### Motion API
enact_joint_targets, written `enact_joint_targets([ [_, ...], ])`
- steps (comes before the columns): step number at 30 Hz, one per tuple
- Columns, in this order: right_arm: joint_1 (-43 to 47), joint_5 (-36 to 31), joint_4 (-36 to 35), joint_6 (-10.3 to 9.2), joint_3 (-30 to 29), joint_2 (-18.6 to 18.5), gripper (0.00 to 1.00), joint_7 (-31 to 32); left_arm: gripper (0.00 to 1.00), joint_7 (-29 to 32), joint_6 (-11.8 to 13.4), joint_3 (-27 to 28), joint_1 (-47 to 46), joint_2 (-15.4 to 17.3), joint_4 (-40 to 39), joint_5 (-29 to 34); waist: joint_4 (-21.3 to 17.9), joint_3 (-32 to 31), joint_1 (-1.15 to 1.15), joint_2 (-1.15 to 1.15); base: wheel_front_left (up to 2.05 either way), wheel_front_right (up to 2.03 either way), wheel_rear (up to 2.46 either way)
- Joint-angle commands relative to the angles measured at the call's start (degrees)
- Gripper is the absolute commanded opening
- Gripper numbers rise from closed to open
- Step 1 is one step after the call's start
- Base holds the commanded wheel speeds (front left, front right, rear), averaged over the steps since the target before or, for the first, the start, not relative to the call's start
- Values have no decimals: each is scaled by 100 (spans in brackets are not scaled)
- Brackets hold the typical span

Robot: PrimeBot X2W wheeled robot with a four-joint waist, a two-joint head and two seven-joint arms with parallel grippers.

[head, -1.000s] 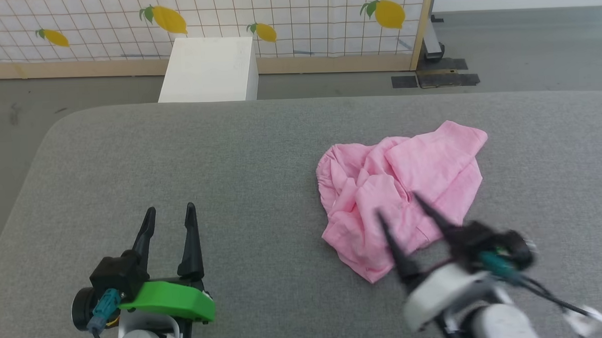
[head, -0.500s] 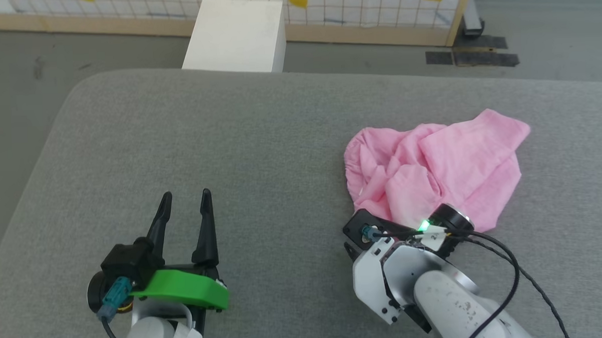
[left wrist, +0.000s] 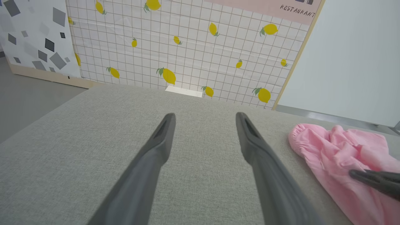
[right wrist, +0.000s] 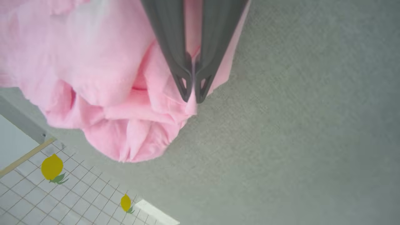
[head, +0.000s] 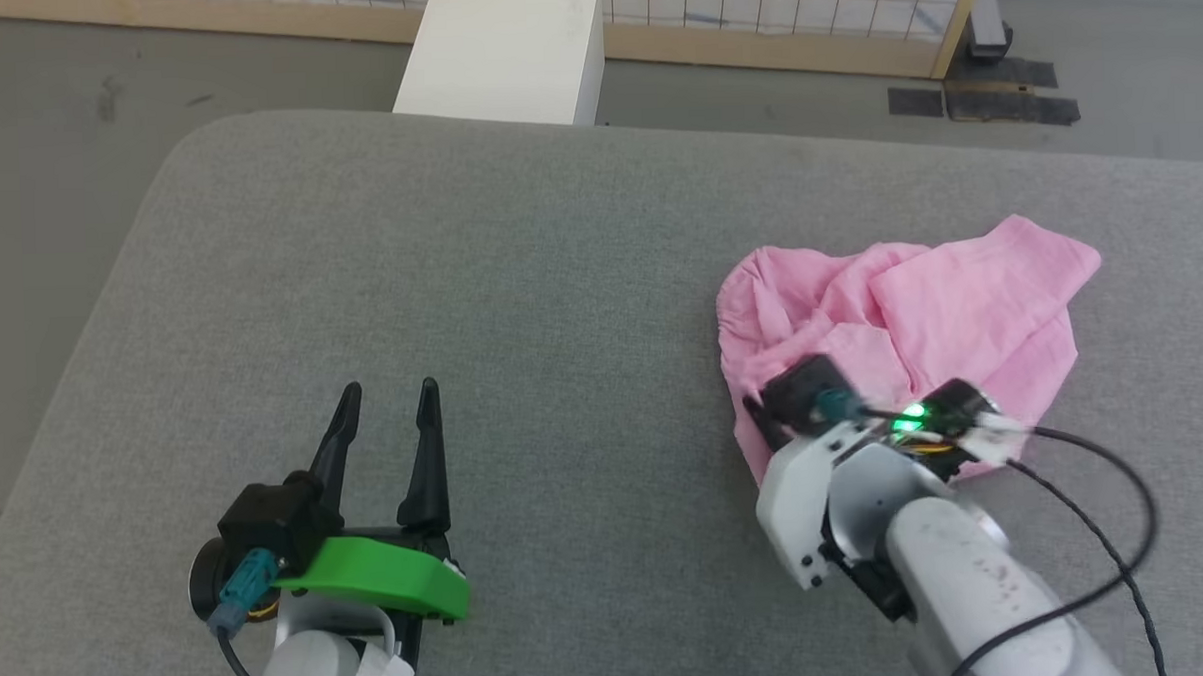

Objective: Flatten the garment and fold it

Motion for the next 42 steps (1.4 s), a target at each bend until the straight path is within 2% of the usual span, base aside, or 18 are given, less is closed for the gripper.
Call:
enact_joint_targets([
  [1,148,179,-233,19,-131,0,0,-143,100,-27,-35,12,-9,-24,21,84,-73,-130,-1,0,0,0,0],
  [5,635,519,-1153,19,-905,0,0,-402,100,-27,-55,14,83,-25,46,102,-177,-305,-1,0,0,0,0],
  [10,1516,789,-2202,19,-2570,0,0,-415,100,-27,-74,32,202,-26,61,132,-356,-466,-1,0,0,0,0],
  [14,2050,849,-2261,19,-3707,0,0,-186,100,-27,-88,36,259,-26,65,149,-500,-516,-1,0,0,0,0],
  [16,2257,817,-2073,19,-4025,0,0,67,100,-27,-98,25,267,-26,68,158,-564,-519,-1,0,0,0,0],
  [17,2320,813,-1979,19,-4150,0,7,179,100,-27,-102,18,268,-26,70,163,-591,-516,-1,0,0,0,0],
  [18,2385,794,-1870,19,-4257,0,44,323,100,-27,-108,9,266,-26,76,166,-615,-515,-1,0,0,0,0],
  [19,2414,806,-1803,19,-4319,0,100,395,100,-27,-114,2,265,-26,84,168,-640,-514,-1,0,0,0,0],
  [22,2379,808,-1857,19,-4327,0,100,117,100,-27,-128,-14,264,-26,103,178,-696,-504,-1,0,0,0,0],
  [24,2325,819,-2009,19,-4147,0,100,-347,100,-27,-137,-24,257,-26,121,182,-722,-494,-1,0,0,0,0],
  [27,2309,826,-2255,19,-3691,0,100,-999,100,-27,-147,-45,235,-27,137,188,-727,-484,-1,0,0,0,0],
  [30,2344,1085,-2367,19,-3059,0,100,-1281,100,-27,-159,-67,186,-27,168,183,-697,-476,-1,0,0,0,0],
  [35,2326,1122,-2154,19,-2397,0,100,-761,100,-27,-155,-134,125,-27,173,136,-586,-424,-1,0,0,0,0],
  [39,2138,913,-1770,19,-2297,0,100,73,100,-27,-144,-198,67,-27,175,73,-440,-327,-1,0,0,0,0],
  [42,1986,724,-1632,19,-2271,0,100,472,100,-27,-129,-259,28,-27,174,34,-323,-250,-1,0,0,0,0],
])
